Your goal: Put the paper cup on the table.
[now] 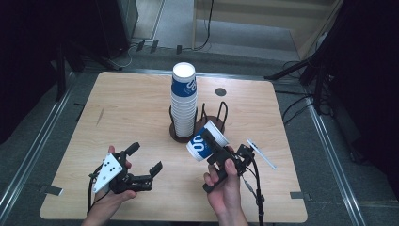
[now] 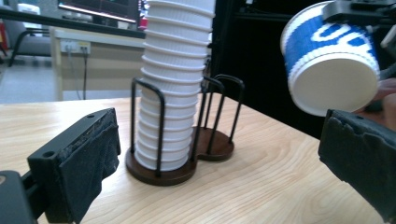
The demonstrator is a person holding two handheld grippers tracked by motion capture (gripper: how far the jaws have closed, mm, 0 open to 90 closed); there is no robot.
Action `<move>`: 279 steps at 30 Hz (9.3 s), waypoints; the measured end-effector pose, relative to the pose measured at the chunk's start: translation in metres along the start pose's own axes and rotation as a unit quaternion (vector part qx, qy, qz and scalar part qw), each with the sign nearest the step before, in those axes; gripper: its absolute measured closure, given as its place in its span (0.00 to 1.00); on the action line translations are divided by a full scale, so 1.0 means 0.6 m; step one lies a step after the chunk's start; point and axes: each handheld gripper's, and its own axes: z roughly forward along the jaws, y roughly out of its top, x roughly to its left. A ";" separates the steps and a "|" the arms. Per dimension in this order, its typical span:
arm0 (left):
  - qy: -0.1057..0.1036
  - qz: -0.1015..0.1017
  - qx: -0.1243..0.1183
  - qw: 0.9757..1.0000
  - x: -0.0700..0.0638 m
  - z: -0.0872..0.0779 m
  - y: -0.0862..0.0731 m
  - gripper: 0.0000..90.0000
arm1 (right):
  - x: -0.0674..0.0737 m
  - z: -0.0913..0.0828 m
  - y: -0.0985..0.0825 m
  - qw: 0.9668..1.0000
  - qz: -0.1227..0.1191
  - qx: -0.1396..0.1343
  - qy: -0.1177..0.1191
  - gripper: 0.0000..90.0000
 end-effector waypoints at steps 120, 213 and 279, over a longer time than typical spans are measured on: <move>0.215 -0.006 0.115 0.970 0.186 -0.154 -0.057 0.00 | -0.247 0.061 0.080 0.861 -0.416 -0.074 -0.284 0.20; 0.218 -0.007 0.114 0.969 0.186 -0.153 -0.058 0.00 | -0.184 -0.033 0.098 0.875 -0.439 -0.035 -0.200 0.00; 0.219 -0.004 0.120 0.968 0.184 -0.151 -0.058 0.00 | -0.277 -0.234 0.064 0.866 -0.419 -0.018 -0.271 0.00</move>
